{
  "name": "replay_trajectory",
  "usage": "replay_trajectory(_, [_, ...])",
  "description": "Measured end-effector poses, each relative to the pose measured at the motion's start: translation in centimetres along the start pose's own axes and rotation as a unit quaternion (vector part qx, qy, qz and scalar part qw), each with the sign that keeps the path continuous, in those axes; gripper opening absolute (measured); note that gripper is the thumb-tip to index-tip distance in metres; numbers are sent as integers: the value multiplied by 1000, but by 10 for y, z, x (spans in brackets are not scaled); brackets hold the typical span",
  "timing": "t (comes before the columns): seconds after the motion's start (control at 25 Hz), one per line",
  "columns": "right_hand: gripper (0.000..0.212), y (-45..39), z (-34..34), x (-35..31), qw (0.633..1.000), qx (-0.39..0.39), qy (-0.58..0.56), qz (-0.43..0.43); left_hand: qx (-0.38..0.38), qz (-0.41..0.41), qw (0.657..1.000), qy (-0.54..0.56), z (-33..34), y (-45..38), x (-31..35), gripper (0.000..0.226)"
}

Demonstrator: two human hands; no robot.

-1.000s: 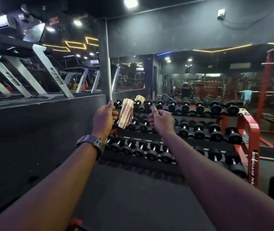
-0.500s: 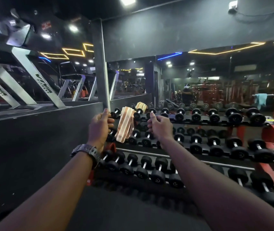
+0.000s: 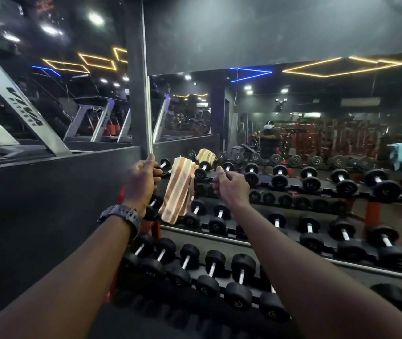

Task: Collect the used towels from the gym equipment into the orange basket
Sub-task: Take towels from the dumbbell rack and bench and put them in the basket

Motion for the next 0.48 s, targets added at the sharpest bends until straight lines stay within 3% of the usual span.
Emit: replay_trajectory(0.48, [43, -340, 163, 146, 1000, -13, -2, -1, 15, -6, 1000, -26, 113, -313, -184, 36])
Point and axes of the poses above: each hand's wrist, its own y-axis away from the middle knuckle, its own z-axis out of the palm, x = y × z, the point moved 1 cm from there along -y, towards the middle knuckle, and after that the axes turned 1 degree about y, right-handed, at the moved point
